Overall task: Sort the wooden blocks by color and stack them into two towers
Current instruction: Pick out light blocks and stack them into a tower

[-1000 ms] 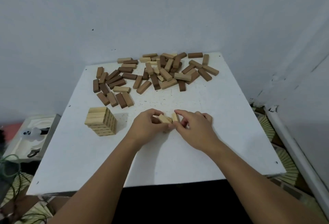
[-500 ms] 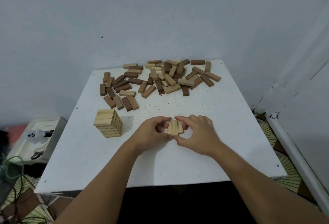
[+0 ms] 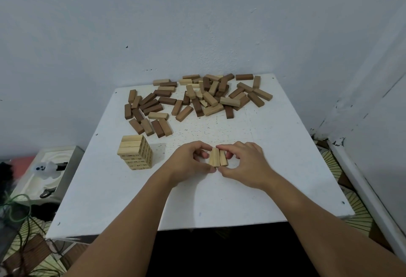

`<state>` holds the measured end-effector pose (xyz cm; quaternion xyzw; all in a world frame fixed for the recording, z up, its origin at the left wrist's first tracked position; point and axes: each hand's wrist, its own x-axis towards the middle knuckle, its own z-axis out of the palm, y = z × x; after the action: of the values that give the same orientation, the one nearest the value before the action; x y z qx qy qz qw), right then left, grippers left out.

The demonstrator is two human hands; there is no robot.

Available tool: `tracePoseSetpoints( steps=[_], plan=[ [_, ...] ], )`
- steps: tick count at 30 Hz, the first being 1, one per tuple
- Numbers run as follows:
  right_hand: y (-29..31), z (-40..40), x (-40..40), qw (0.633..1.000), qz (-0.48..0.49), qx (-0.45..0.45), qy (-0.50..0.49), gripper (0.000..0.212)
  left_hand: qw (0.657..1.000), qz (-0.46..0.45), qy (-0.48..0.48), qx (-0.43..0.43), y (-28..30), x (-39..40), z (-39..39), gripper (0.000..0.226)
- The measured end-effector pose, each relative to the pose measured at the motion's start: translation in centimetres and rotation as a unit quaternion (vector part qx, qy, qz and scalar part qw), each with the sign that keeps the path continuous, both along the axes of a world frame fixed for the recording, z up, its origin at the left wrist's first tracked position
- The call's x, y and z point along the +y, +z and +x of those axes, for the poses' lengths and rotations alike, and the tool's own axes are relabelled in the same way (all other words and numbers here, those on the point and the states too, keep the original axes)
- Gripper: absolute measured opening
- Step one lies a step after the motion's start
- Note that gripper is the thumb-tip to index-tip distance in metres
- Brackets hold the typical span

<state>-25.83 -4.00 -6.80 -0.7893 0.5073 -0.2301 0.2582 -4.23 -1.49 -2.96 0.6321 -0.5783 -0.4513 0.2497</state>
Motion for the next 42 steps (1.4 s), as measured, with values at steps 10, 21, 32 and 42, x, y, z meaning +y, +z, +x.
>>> tracePoseSetpoints(
  steps=[10,21,32,42],
  plan=[
    [0.2,0.0,0.2,1.000,-0.017,0.006,0.000,0.056,1.000,-0.004,0.010,0.022,-0.2,0.4,0.3,0.060],
    [0.6,-0.1,0.3,1.000,0.020,0.009,-0.007,0.082,1.000,0.007,0.005,0.018,-0.1,0.3,0.3,0.068],
    [1.8,-1.1,-0.9,0.989,0.143,-0.024,0.035,0.062,0.999,-0.023,0.017,-0.016,-0.7,0.4,-0.5,0.057],
    [1.7,-1.0,-1.1,0.989,0.141,-0.031,0.034,0.062,0.998,-0.035,0.002,-0.045,-0.6,0.3,-0.5,0.048]
  ],
)
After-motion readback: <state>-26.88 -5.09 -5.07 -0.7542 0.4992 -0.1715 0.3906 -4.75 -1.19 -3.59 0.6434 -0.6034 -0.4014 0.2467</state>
